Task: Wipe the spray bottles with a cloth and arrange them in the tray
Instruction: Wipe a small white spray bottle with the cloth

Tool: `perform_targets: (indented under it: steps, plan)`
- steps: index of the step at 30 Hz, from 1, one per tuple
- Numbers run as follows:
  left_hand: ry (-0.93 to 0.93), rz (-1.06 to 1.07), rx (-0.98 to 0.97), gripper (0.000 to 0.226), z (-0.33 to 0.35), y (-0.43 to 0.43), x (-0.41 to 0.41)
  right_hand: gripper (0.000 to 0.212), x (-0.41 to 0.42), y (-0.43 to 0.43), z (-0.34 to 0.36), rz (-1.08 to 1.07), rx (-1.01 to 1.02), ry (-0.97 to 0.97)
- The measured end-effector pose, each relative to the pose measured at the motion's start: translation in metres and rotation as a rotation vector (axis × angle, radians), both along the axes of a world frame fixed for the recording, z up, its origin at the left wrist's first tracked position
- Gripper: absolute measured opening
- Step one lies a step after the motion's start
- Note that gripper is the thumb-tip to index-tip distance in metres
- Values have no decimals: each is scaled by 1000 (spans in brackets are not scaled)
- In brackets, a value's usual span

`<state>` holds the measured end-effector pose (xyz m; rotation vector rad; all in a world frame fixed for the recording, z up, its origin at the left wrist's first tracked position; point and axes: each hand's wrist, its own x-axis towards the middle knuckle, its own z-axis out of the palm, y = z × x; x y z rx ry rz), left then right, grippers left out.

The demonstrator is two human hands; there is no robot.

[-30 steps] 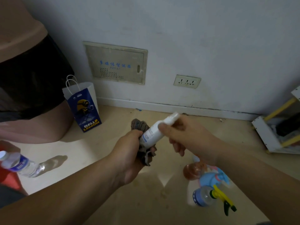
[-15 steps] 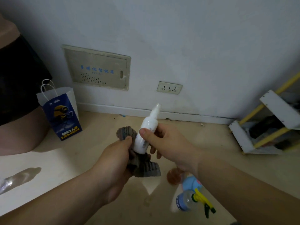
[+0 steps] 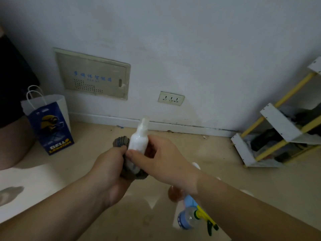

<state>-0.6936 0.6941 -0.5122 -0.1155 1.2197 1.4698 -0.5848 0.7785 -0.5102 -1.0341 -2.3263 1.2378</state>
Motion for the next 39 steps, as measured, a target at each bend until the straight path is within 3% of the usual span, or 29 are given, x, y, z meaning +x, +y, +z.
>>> perform_targets:
  steps: [4, 6, 8, 14, 18, 21, 24, 26, 28, 30, 31, 33, 35, 39]
  plan:
    - [-43, -3, -23, 32, 0, 0, -3, 21, 2, 12, -2, -55, 148, -33]
    - [-28, -14, -12, 32, 1, -2, -8, 20, 4, 20, 0, -121, 97, -22]
    - [85, -47, -23, 34, 3, -3, -15, 22, 10, 25, 2, -161, -45, -2]
    - [508, -134, -43, 24, 15, -6, -24, 41, 18, 20, -6, -73, 14, -163]
    - [557, -190, 0, 60, 7, -3, -9, 27, 17, 11, -3, 2, 41, -237]
    - [726, -280, 78, 43, 3, -16, -3, 18, 14, 0, 2, 31, -3, -246]
    - [580, -275, 132, 45, 2, -15, -4, 14, 9, -14, 11, 84, -40, -271]
    - [650, -298, 65, 42, 5, -12, 2, 14, 7, -19, 13, 94, 83, -397]
    - [791, -256, 4, 39, 6, -13, 8, 26, 4, -23, 10, 96, 372, -543]
    - [846, -204, -15, 37, 3, -13, 8, 27, 0, -28, 6, 109, 525, -533]
    - [833, -203, -12, 36, 0, -13, 6, 23, 0, -29, 6, 102, 473, -495]
    - [802, -228, 34, 35, -6, -11, 0, 17, 3, -25, 6, 54, 182, -331]
    - [758, -224, 102, 35, -8, -8, -7, 22, 6, -17, 8, 21, -16, -189]
    - [261, -256, 161, 47, -7, -7, -18, 21, 11, -4, 11, 41, -133, -61]
